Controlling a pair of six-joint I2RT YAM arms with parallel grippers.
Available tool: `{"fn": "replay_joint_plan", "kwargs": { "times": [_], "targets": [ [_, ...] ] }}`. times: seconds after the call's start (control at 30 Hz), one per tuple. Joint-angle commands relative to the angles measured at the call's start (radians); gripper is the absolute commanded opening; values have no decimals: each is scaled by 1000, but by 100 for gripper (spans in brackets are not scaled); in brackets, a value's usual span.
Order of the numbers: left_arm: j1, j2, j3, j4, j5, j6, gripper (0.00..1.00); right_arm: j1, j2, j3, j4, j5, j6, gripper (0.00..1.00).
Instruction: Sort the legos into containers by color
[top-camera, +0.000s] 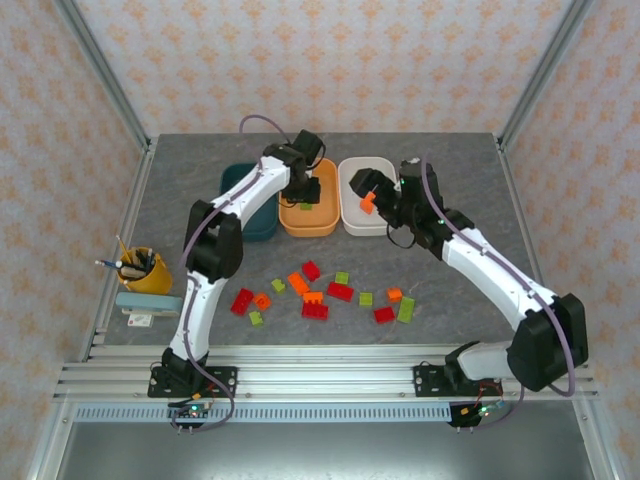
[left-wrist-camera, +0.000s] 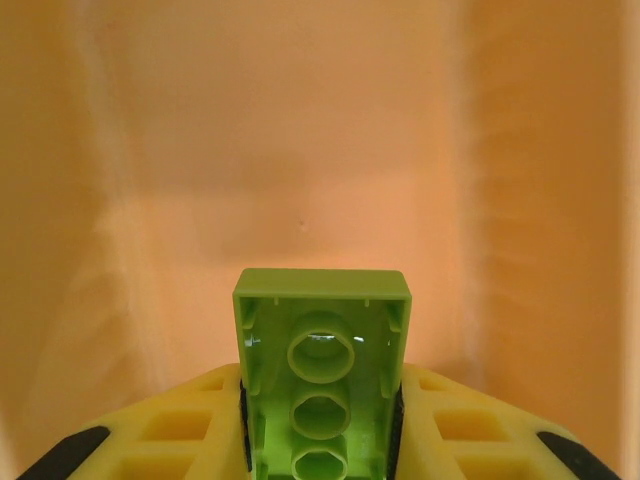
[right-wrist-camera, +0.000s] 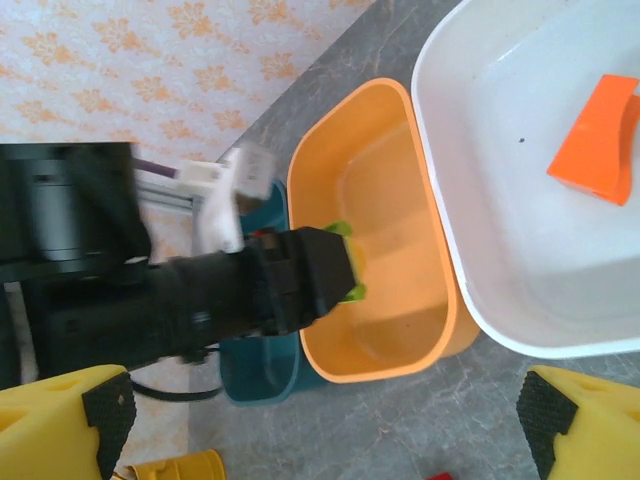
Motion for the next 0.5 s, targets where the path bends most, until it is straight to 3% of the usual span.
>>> {"fn": "replay_joint_plan", "kwargs": {
  "times": [0.0, 0.23, 0.47],
  "targets": [
    [20, 45, 71, -57, -4, -36, 34, -3, 15, 72, -34, -50, -3, 100],
    [22, 80, 114, -57, 22, -43, 56, -4, -1, 60, -86, -56, -43, 100],
    [23, -149, 29, -60, -59, -89, 68, -2, -7, 86, -201, -82, -175, 99]
  ]
}}
